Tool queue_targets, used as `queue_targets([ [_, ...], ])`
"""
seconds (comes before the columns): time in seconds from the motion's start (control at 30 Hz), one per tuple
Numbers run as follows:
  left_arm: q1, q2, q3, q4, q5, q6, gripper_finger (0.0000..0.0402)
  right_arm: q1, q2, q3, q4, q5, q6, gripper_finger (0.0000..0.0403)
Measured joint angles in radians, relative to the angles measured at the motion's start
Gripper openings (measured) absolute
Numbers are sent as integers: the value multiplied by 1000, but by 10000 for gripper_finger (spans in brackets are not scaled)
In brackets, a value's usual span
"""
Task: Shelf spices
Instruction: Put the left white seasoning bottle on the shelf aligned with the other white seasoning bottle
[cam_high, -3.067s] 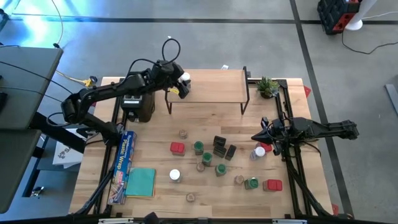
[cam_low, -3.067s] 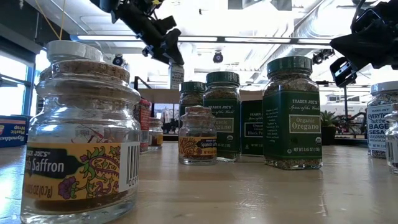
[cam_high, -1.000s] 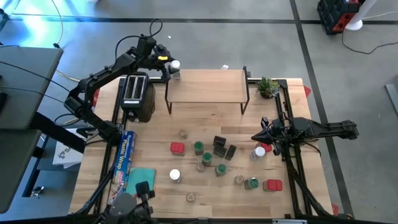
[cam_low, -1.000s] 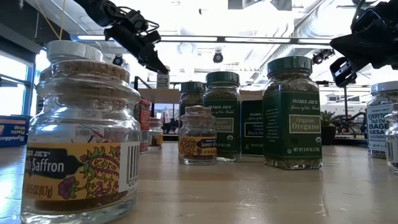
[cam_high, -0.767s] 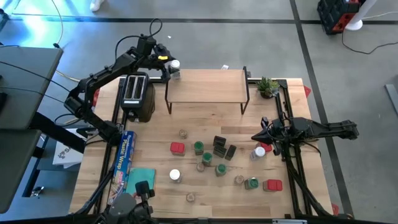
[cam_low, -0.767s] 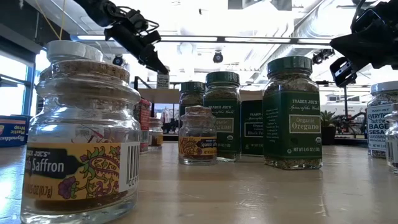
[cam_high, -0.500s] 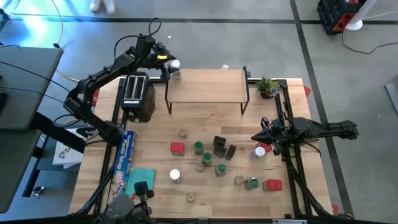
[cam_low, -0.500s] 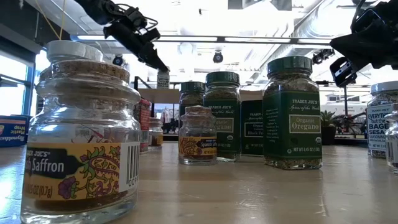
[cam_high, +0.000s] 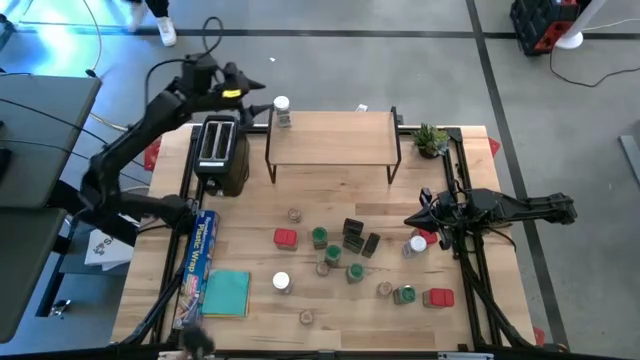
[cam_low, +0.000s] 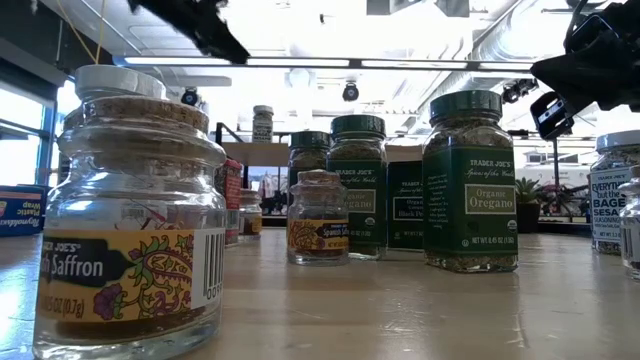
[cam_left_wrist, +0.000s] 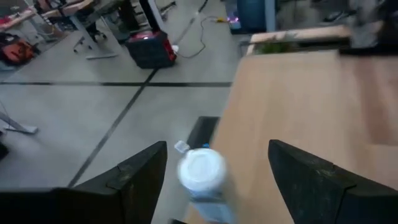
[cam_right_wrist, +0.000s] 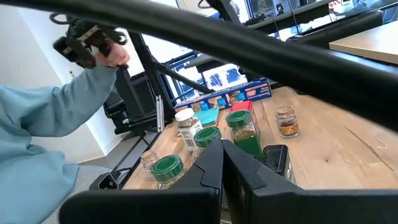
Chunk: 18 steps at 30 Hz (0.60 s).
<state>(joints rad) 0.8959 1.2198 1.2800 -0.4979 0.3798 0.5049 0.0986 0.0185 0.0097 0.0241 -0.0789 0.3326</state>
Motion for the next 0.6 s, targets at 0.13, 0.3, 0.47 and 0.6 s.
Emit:
queue_targets([
  [0.13, -86, -112, -6, -131, 47, -33, 278, 0, 0, 0, 0, 0, 0, 0],
  [0.3, -338, -251, -98, -162, -7, -139, 278, 0, 0, 0, 0, 0, 0, 0],
  [0.47, -689, -350, -249, -119, -319, -299, 278, 0, 0, 0, 0, 0, 0, 0],
  [0.6, -968, -359, -360, -88, -560, -432, 278, 0, 0, 0, 0, 0, 0, 0],
])
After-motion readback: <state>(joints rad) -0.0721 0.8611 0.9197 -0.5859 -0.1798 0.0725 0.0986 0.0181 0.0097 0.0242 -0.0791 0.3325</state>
